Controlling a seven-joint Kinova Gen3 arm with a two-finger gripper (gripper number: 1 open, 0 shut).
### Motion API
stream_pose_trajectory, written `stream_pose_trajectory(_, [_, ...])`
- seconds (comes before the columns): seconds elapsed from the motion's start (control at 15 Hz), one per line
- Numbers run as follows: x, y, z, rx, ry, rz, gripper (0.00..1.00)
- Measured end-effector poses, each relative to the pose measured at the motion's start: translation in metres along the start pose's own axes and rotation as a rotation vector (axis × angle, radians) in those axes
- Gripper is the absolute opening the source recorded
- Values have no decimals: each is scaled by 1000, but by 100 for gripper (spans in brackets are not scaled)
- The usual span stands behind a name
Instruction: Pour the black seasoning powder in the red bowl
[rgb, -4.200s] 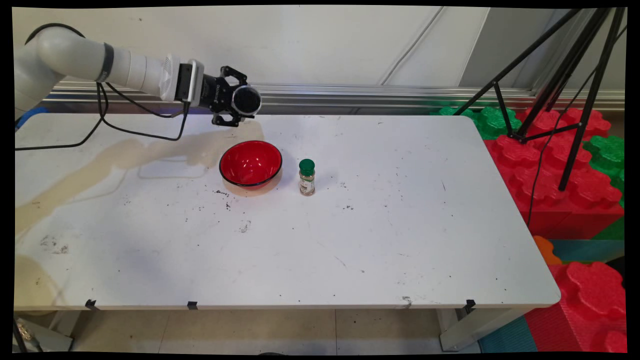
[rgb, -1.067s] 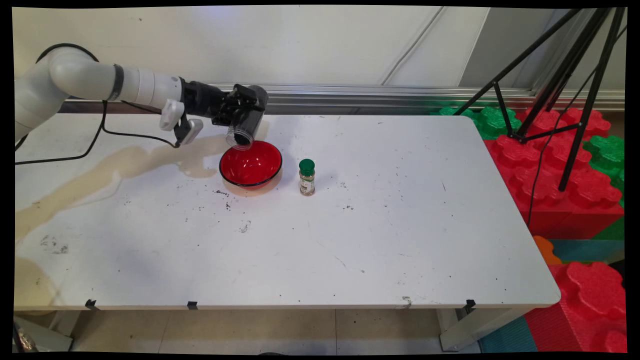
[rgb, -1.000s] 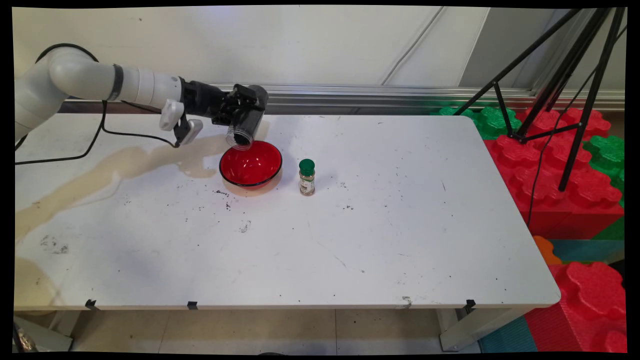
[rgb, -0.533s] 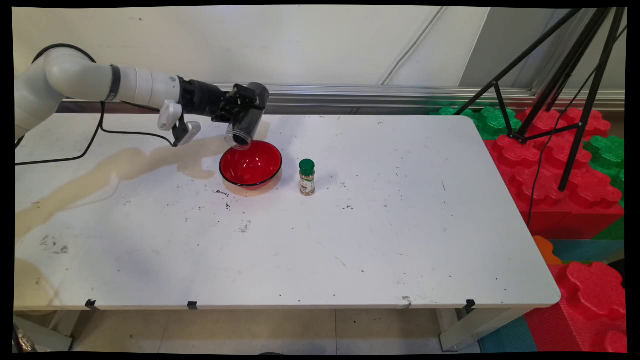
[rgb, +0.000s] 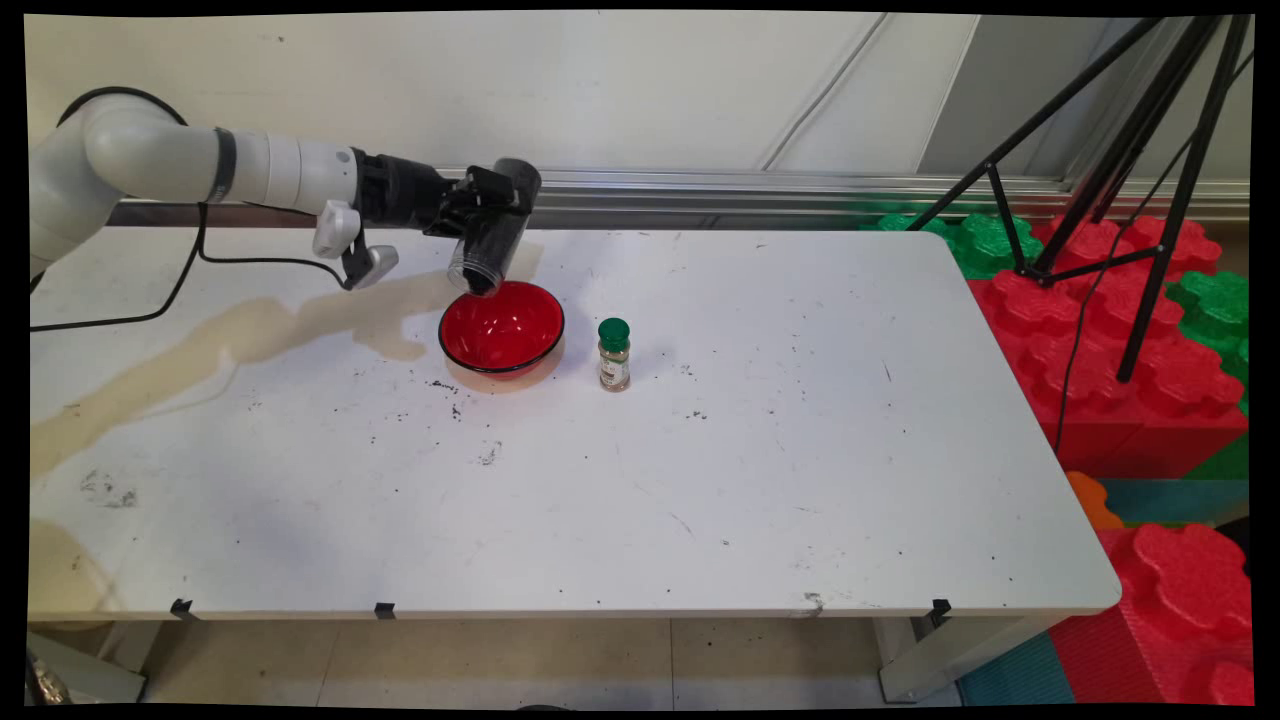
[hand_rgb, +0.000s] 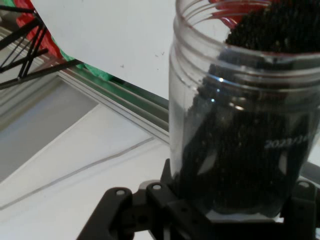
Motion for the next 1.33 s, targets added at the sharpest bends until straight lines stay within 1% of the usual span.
stream_pose_trajectory(0.73, [2, -6, -3, 18, -8, 124, 0])
stream_pose_trajectory(1.33, [4, -9, -6, 27, -8, 172, 0])
